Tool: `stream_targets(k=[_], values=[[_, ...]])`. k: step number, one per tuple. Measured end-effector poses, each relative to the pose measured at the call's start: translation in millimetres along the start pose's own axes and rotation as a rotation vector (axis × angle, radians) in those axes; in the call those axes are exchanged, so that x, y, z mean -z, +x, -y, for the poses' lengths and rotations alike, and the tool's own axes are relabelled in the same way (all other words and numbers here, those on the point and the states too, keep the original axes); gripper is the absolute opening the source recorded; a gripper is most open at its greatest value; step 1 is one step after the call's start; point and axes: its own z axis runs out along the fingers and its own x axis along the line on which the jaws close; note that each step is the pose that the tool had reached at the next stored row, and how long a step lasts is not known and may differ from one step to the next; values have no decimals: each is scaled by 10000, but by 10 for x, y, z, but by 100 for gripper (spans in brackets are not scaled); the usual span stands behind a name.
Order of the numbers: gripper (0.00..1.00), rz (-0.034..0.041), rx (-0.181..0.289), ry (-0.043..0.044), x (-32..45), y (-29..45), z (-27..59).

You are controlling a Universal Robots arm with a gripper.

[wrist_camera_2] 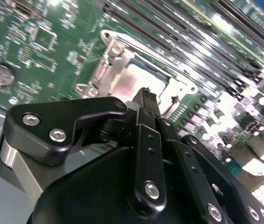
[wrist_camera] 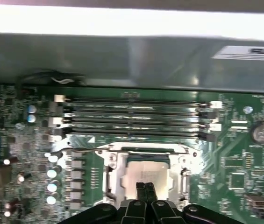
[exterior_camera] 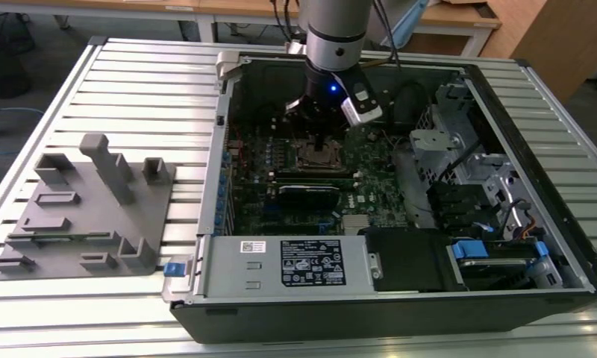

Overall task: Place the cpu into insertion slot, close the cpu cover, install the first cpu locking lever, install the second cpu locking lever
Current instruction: 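Close the cpu cover, then install the first cpu locking lever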

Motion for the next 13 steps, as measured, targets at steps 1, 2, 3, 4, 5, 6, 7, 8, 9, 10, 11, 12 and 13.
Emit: stream_targets(k=[1, 2, 3, 4, 5, 6, 7, 8, 9, 10, 11, 12, 13], values=[[11, 0, 0, -1, 0, -11, 1], [11, 1, 0, -1, -1, -13, 1], [11, 0, -2, -1, -1, -13, 1], [11, 0, 0, -1, -1, -26, 0], [11, 0, -1, -1, -1, -38, 0], [11, 0, 0, -1, -1, -39, 0], [11, 1, 0, -1, -1, -39, 0], [11, 0, -1, -1, -1, -40, 0], [11, 0, 0, -1, -1, -41, 0], [11, 0, 0, -1, -1, -42, 1], [11, 1, 0, -1, -1, -42, 1], [11, 0, 0, -1, -1, -43, 1], [11, 0, 0, -1, -1, -44, 0]])
